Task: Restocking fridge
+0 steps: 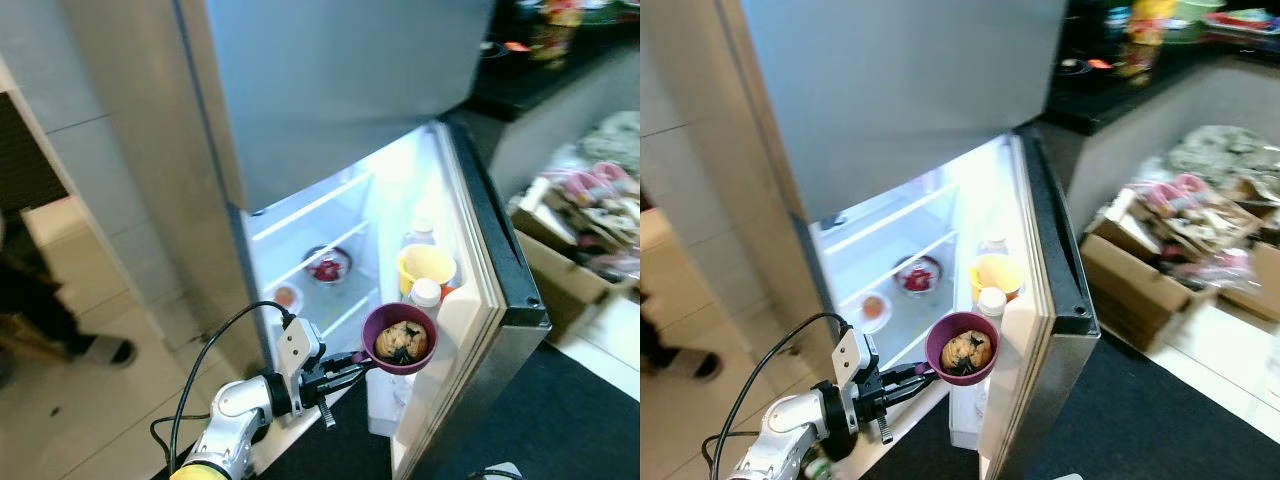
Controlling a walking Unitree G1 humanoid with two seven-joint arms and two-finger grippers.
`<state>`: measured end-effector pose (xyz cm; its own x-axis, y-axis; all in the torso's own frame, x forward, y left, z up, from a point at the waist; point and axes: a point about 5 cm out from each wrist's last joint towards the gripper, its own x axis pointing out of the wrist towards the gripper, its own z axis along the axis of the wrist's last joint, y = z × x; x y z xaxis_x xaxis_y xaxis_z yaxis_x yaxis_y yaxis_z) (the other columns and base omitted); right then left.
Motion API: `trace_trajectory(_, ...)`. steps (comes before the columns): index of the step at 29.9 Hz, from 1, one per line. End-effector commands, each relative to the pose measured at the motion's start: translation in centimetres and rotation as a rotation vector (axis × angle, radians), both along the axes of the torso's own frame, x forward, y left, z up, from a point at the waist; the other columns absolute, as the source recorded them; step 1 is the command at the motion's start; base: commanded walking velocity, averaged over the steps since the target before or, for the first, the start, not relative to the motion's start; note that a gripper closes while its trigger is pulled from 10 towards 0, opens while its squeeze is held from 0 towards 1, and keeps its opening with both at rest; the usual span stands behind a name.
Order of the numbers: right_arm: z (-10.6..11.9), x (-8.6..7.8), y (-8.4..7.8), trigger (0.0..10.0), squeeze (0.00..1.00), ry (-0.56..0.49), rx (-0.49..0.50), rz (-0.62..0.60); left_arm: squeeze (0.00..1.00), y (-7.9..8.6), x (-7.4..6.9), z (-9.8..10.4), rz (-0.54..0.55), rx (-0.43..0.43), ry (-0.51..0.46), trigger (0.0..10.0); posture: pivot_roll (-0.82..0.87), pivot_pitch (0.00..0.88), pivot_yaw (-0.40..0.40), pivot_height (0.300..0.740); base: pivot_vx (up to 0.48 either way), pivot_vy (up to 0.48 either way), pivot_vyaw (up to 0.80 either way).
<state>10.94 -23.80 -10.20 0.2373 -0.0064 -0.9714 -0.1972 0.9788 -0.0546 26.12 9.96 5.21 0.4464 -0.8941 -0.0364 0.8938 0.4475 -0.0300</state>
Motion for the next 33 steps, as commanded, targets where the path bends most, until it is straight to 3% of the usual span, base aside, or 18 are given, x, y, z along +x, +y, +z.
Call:
trace_trajectory(1,0.0,0.1,0.3,10.0,0.00,-0.004,0.007,-0.006,0.00,-0.5,0.0,0.3,-0.005,-0.015,-0.008,10.0,-0.02,0.027,0.015,0.740,0.000,0.000,-0.76)
trace_trajectory(8,0.1,0.8,0.7,10.0,0.00,-0.058,0.031,-0.027,0.00,-0.5,-0.4,-0.4,-0.002,0.002,0.015,10.0,-0.02,0.028,0.017,0.740,0.000,0.000,-0.54)
trace_trajectory(13,1.1,3.6,0.8,10.0,0.00,-0.208,0.091,-0.096,0.00,1.1,0.1,-0.9,0.074,0.041,0.023,10.0,-0.02,0.028,0.017,0.740,0.000,0.000,0.00)
trace_trajectory(22,2.5,6.9,1.8,10.0,0.00,-0.353,0.214,-0.080,0.00,2.8,1.0,-0.9,0.185,0.084,0.003,10.0,-0.02,0.028,0.019,0.740,0.000,0.000,0.00)
trace_trajectory(23,3.0,7.8,2.0,10.0,0.00,-0.393,0.234,-0.067,0.00,3.5,1.3,-0.7,0.211,0.085,-0.005,10.0,-0.02,0.028,0.019,0.740,0.000,0.000,0.00)
trace_trajectory(26,3.8,9.1,1.8,10.0,0.00,-0.454,0.233,-0.071,0.00,4.3,1.6,-0.5,0.230,0.094,-0.013,10.0,-0.02,0.028,0.019,0.740,0.000,0.000,0.00)
trace_trajectory(28,5.0,10.8,0.7,10.0,0.00,-0.534,0.158,-0.079,0.00,5.0,1.9,-0.3,0.249,0.105,-0.018,10.0,-0.02,0.029,0.018,0.740,0.000,0.000,0.00)
trace_trajectory(30,5.4,11.2,0.2,10.0,0.00,-0.556,0.127,-0.084,0.00,5.2,1.9,-0.3,0.254,0.109,-0.020,10.0,-0.02,0.029,0.018,0.740,0.000,0.000,0.00)
trace_trajectory(33,6.2,11.8,-1.7,10.0,0.00,-0.589,-0.006,-0.122,0.00,5.2,1.9,-0.4,0.257,0.112,-0.022,10.0,-0.02,0.028,0.018,0.740,0.000,0.000,0.00)
